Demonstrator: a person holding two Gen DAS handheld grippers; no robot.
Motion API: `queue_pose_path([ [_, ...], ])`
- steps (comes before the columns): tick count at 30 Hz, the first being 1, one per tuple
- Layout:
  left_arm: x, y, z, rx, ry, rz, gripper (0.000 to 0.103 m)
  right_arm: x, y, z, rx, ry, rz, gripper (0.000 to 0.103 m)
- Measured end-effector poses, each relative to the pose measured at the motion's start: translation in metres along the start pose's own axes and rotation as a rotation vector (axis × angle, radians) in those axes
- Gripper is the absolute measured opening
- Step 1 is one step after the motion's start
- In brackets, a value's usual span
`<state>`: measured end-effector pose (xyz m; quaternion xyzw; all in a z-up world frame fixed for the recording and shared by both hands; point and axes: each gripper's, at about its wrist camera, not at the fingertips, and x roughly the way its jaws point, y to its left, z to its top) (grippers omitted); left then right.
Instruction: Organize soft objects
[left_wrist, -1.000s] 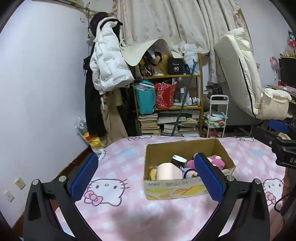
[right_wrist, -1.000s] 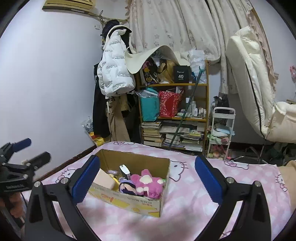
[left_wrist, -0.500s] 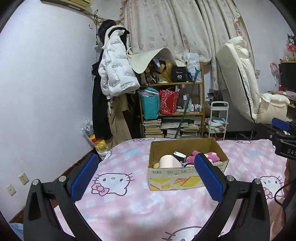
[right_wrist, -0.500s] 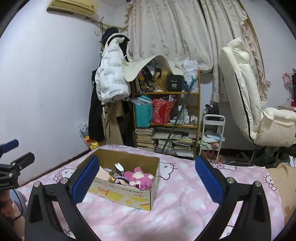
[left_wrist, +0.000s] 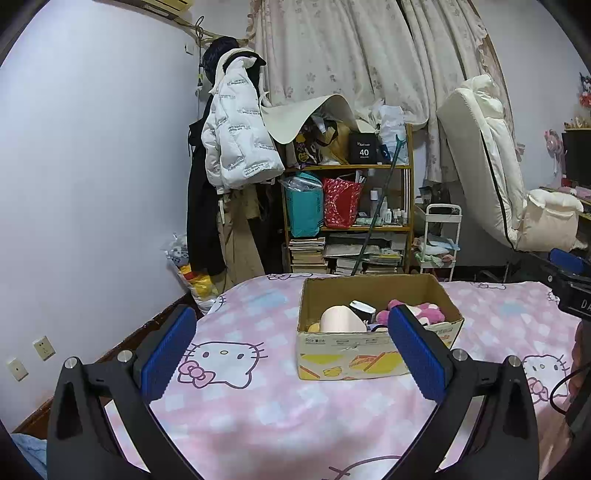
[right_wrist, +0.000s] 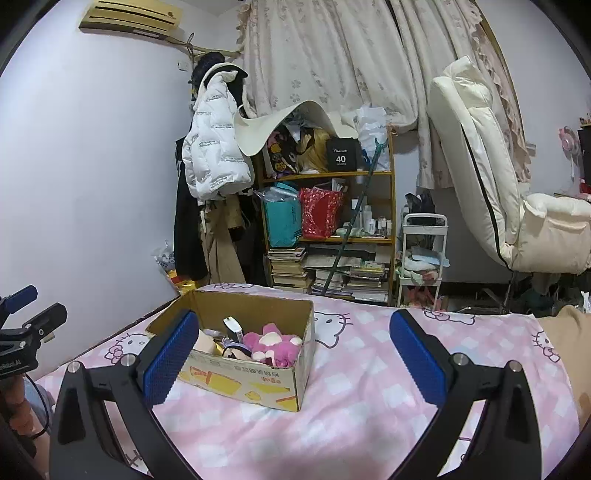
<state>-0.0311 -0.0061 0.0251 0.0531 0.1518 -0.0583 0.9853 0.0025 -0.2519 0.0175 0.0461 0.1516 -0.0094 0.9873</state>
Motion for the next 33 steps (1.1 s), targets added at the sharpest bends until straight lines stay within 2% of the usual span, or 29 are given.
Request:
queue_pose_path([
  [33, 0.002, -0.005, -0.006, 0.024, 0.008, -0.005, 0.102, 0.011, -0.004, -0.004, 0.003, 0.026, -0.008, 0.103],
])
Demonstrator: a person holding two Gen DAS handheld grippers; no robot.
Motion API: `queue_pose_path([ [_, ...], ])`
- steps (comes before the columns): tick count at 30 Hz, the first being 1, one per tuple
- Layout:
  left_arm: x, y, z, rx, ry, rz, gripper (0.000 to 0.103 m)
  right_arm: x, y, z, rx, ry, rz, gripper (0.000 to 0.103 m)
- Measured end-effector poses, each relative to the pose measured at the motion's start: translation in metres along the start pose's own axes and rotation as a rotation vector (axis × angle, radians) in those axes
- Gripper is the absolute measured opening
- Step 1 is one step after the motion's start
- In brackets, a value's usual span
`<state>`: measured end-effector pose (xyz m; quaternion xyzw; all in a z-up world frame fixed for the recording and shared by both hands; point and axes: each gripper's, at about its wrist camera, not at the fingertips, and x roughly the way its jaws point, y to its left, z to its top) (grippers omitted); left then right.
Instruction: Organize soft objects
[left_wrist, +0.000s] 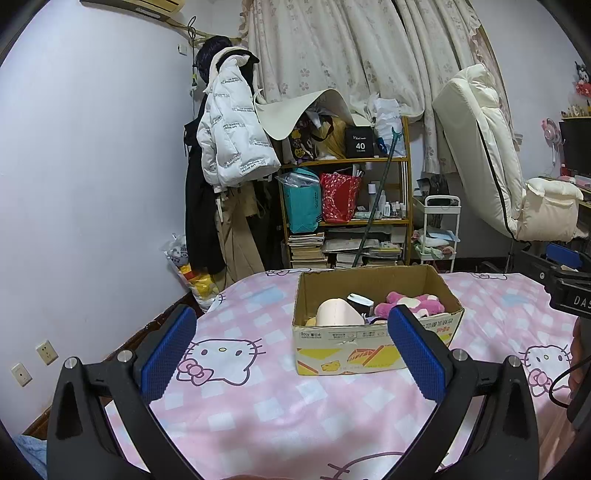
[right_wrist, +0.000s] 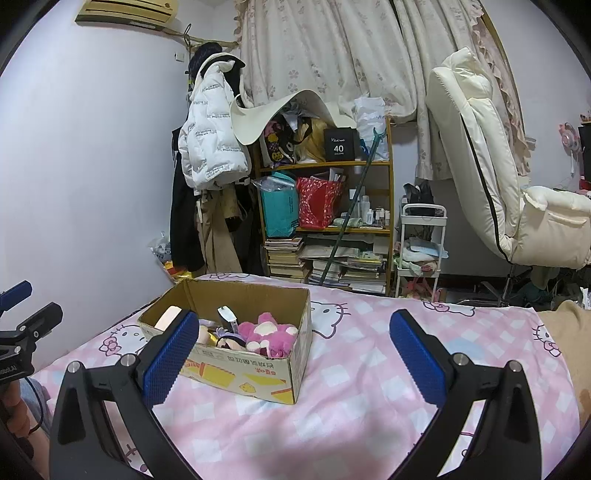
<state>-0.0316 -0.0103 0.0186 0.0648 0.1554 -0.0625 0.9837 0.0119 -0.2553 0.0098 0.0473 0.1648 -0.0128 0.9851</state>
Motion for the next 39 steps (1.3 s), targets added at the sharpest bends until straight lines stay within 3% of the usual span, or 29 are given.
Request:
queue_pose_path([
  [39, 0.004, -0.005, -0.008, 0.014, 0.029, -0.003, 0.102, -0.001, -0.011, -0.012, -0.004, 0.006, -0.009, 0.103],
])
